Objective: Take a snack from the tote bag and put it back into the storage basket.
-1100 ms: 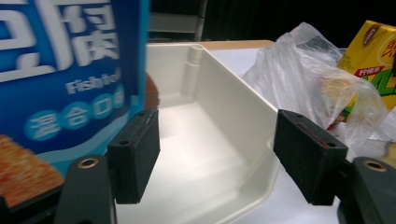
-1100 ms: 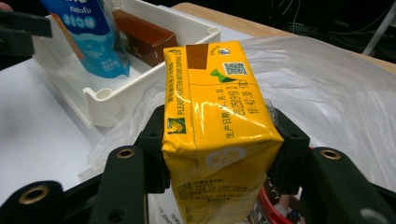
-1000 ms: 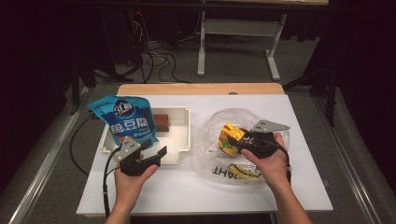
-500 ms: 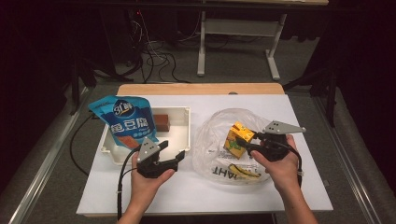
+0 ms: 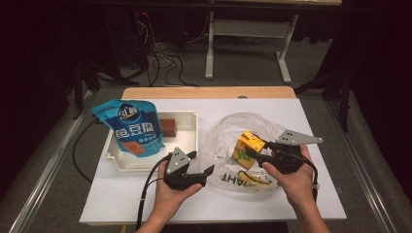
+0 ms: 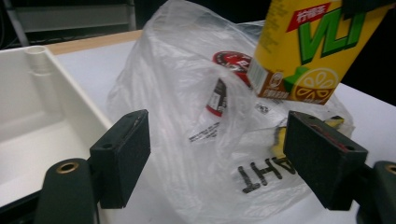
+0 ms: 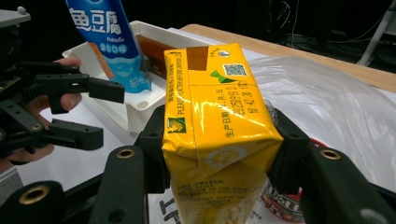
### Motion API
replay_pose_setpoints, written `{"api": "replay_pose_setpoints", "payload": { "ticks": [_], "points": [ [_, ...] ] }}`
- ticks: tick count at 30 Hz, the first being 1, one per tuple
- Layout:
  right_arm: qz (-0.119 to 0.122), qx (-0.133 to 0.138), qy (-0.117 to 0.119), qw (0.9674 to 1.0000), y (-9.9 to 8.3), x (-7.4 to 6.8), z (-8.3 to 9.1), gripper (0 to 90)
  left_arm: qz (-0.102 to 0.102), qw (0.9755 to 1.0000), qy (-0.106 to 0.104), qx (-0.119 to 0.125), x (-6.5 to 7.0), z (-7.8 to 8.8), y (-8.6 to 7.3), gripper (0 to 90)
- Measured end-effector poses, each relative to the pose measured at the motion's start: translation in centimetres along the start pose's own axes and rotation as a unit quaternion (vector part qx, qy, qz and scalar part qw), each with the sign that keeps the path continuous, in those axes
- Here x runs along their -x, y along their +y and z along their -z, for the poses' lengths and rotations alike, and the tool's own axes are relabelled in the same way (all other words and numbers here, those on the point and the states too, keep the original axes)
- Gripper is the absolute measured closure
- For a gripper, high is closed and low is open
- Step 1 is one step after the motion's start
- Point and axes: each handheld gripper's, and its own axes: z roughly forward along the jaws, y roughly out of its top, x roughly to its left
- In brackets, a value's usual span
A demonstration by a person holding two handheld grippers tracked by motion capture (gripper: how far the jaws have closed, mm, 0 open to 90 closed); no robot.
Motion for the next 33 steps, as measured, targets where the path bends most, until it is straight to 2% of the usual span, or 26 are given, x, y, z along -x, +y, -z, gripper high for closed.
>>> {"api": "replay_pose_setpoints", "payload": {
  "ticks": [11, 26, 33],
  "points": [
    [0.011, -0.005, 0.021, 0.9997, 0.0, -2.3, -1.0, 51.4, -0.013, 0.9996, -0.024, -0.001, 1.7, -1.2, 0.2, 23.6],
    [0.01, -0.012, 0.044, 0.9989, -0.2, -4.0, -2.6, 51.3, -0.021, 0.9992, -0.034, 0.0, 3.2, -1.8, 0.2, 23.3],
    [-0.004, -0.013, 0.036, 0.9992, -0.3, -4.3, -2.9, 51.3, -0.028, 0.9991, -0.031, 0.001, 3.6, -1.8, 0.2, 21.5]
  ]
}}
